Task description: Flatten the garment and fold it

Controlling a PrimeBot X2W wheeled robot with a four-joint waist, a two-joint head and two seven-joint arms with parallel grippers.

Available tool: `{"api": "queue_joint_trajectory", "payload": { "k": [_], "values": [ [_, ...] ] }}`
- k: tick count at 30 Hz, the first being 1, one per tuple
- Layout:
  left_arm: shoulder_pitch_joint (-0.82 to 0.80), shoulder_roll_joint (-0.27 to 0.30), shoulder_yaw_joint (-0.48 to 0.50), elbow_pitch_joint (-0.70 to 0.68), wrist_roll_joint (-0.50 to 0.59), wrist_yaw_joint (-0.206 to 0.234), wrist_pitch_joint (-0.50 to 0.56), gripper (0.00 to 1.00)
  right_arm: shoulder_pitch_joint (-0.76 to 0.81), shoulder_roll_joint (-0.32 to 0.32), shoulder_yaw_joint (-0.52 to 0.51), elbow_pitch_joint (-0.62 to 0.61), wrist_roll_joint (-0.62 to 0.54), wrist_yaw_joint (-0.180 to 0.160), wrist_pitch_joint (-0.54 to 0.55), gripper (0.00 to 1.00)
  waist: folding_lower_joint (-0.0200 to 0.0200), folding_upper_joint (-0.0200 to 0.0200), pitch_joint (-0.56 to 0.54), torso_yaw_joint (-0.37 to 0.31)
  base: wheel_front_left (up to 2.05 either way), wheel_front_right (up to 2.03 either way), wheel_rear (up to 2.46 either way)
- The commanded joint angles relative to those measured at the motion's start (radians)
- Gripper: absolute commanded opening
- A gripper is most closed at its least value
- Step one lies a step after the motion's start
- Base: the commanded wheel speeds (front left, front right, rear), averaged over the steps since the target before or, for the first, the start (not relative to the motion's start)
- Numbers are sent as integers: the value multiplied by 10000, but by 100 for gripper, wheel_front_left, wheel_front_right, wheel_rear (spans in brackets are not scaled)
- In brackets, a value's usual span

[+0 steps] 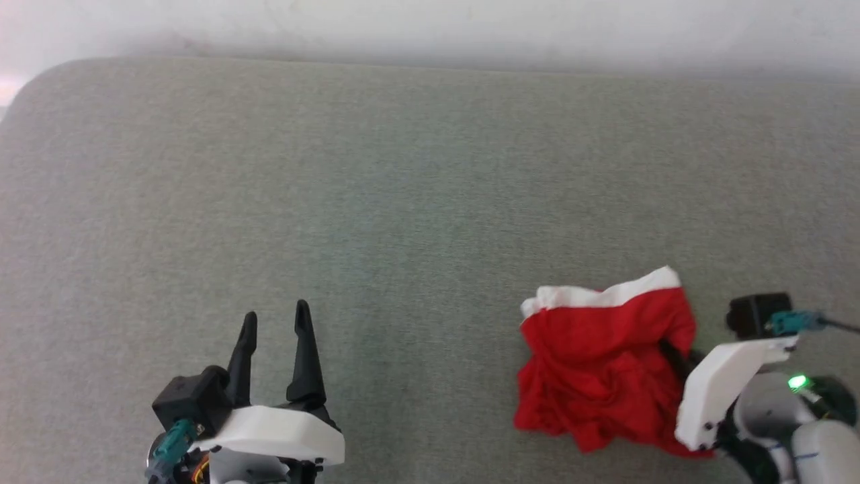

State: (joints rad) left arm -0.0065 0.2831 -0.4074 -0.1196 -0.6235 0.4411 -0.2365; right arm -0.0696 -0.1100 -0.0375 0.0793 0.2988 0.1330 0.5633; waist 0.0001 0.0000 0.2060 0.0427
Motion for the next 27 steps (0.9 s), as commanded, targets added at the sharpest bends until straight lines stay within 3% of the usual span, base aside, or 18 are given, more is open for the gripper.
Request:
{"api": "queue_joint_trajectory", "payload": {
  "k": [1,14,27],
  "values": [
    [-183,57,7,-73,91,35,21,100,-304,-302,-69,-71,-95,-23,74,0,-1,0,90,-394,0,0,0],
    [-875,335,-115,-550,559,294,388,100,-2004,-2968,423,-219,-68,-23,795,0,-1,0,1233,-1852,0,0,0],
    [-2432,942,-441,-1335,1894,688,1042,100,-3847,-4602,-58,1124,-553,-23,115,0,-1,0,2984,-2435,0,0,0]
  ]
}}
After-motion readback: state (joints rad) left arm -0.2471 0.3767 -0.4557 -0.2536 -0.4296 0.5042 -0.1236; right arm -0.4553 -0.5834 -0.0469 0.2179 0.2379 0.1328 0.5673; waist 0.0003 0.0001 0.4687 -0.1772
